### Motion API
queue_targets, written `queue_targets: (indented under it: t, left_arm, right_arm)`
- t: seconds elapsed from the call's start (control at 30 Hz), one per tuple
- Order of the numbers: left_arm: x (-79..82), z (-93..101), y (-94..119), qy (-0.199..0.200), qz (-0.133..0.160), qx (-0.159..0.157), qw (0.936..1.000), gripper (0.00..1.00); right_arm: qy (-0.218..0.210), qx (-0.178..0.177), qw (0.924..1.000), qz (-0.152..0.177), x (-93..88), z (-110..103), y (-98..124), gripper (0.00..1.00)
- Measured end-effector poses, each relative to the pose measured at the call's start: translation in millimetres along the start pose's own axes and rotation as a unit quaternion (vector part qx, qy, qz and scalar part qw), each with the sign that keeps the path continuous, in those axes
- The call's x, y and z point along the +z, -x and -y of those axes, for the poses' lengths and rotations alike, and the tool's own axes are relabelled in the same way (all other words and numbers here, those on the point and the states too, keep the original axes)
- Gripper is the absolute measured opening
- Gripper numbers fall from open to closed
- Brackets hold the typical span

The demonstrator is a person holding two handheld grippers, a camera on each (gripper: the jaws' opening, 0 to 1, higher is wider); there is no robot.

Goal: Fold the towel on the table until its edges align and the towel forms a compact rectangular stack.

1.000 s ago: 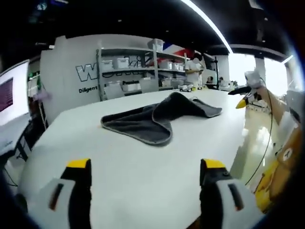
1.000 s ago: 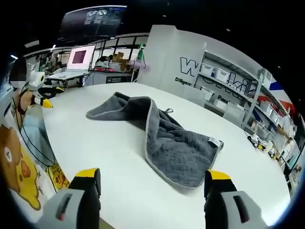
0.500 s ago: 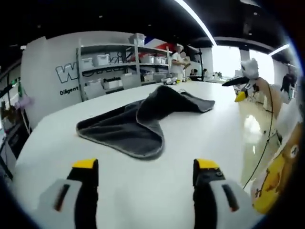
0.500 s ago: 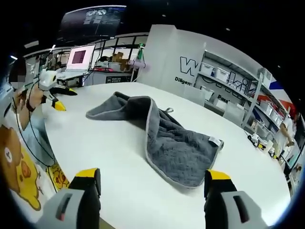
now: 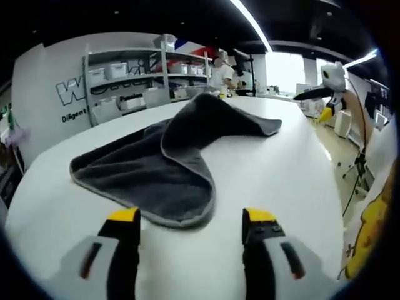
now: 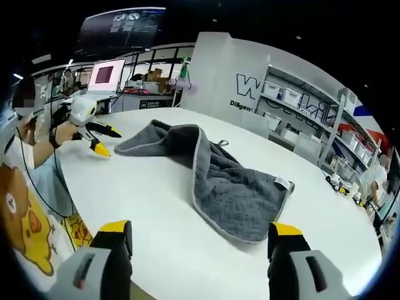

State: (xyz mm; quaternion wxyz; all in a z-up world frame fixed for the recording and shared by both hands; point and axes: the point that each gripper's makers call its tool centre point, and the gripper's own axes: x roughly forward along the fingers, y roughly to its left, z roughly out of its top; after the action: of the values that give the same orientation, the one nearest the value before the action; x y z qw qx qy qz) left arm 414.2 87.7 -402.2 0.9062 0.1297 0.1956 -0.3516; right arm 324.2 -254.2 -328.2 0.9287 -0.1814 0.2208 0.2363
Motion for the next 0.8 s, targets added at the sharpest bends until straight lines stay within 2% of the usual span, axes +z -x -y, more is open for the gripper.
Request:
queue_targets:
  t: [0.2,0.43,0.67,0.8]
  left_arm:
    - [-2.2,-1.6,-8.9,-0.001,-0.002,-0.001,1.0,0.57]
    - [0.9,-5.8,-12.6,0.011,0.005,-0.006,0.9999,0.38]
    - [1.2,-4.8,-7.8,0.025,0.01,-0.015,0.9995,0.12]
    - [0.2,-7.3,-1.1,0.023,0.01,-0.016,0.9996,0.05]
  right_arm:
    - [-0.004,-0.004,1.0,0.001,-2.2,5.2,0.8,0.93]
    - [-0.005,-0.002,1.0,0.0,-4.0,5.0,0.8,0.93]
    - [-0.007,-0.004,1.0,0.001,-4.0,6.8,0.9,0.93]
    - [-0.007,-0.002,1.0,0.0,-4.3,5.7,0.0,0.93]
